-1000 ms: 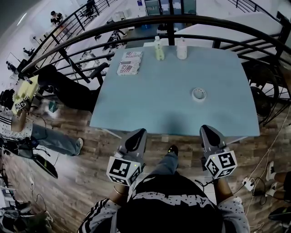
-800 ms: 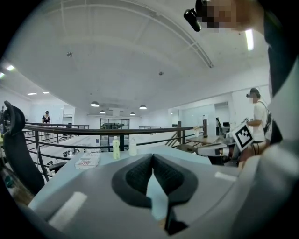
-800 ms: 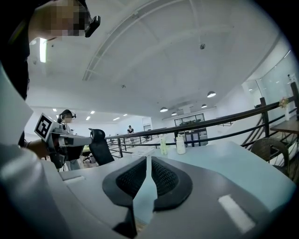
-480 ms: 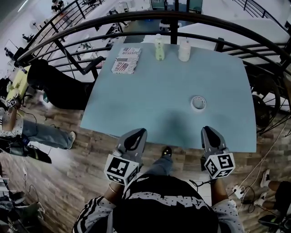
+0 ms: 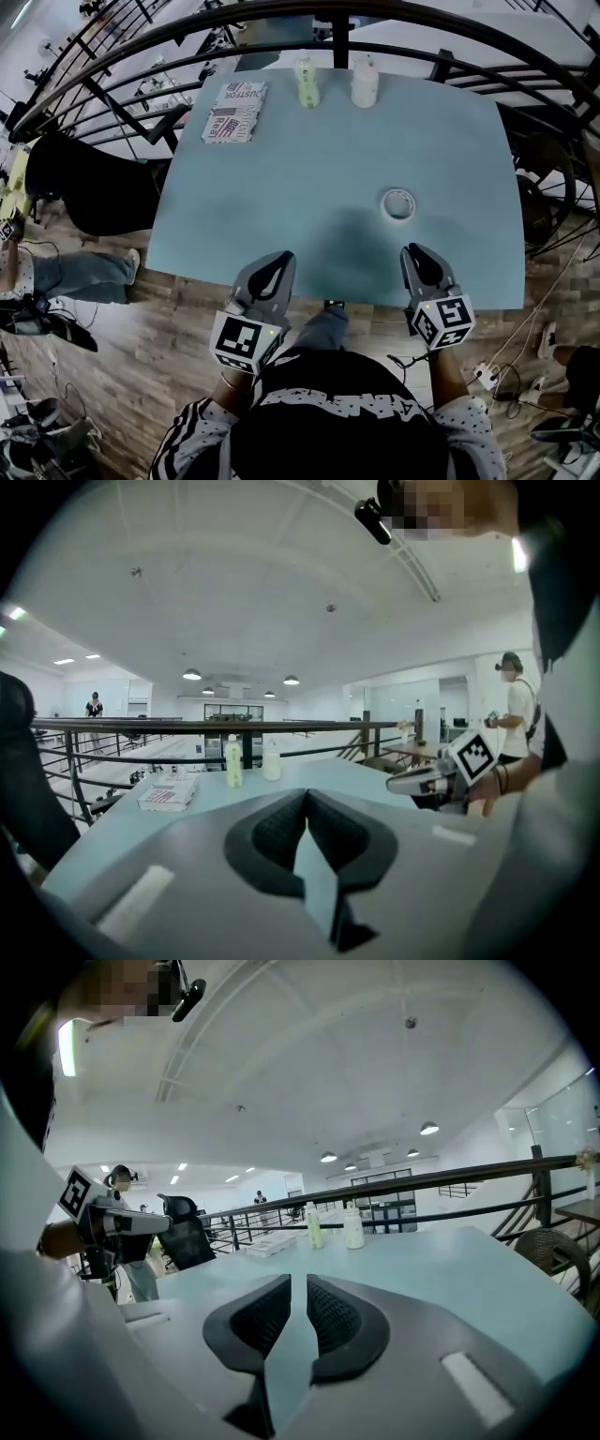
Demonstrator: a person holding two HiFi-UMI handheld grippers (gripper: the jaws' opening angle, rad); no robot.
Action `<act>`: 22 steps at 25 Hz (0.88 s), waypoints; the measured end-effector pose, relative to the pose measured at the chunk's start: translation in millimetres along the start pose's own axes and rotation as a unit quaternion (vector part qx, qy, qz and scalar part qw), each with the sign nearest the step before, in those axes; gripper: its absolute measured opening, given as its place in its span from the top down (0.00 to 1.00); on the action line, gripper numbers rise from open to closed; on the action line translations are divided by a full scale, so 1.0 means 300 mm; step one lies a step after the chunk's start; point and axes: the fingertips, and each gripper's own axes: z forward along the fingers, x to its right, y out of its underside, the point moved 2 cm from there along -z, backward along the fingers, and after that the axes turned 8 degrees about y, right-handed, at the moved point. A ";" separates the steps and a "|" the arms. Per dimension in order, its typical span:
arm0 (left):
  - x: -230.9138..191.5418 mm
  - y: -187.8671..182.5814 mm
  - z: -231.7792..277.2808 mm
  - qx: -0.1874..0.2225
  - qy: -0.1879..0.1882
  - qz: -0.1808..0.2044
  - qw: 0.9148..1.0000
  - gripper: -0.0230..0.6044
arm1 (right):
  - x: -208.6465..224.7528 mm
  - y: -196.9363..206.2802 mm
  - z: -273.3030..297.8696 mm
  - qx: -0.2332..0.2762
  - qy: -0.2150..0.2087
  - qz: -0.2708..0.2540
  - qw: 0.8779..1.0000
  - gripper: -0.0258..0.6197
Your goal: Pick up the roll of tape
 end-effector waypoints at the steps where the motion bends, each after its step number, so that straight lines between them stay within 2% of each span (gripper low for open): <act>1: -0.011 0.006 0.015 -0.001 0.000 -0.006 1.000 0.96 | 0.006 0.006 0.022 -0.005 -0.002 -0.003 1.000 0.87; 10: -0.119 0.004 0.134 -0.003 -0.008 -0.016 1.000 0.96 | 0.036 0.082 0.229 -0.065 -0.025 -0.051 0.996 0.86; 22: -0.231 -0.019 0.279 0.012 0.002 -0.028 1.000 0.96 | 0.094 0.199 0.419 -0.162 -0.036 -0.121 0.979 0.78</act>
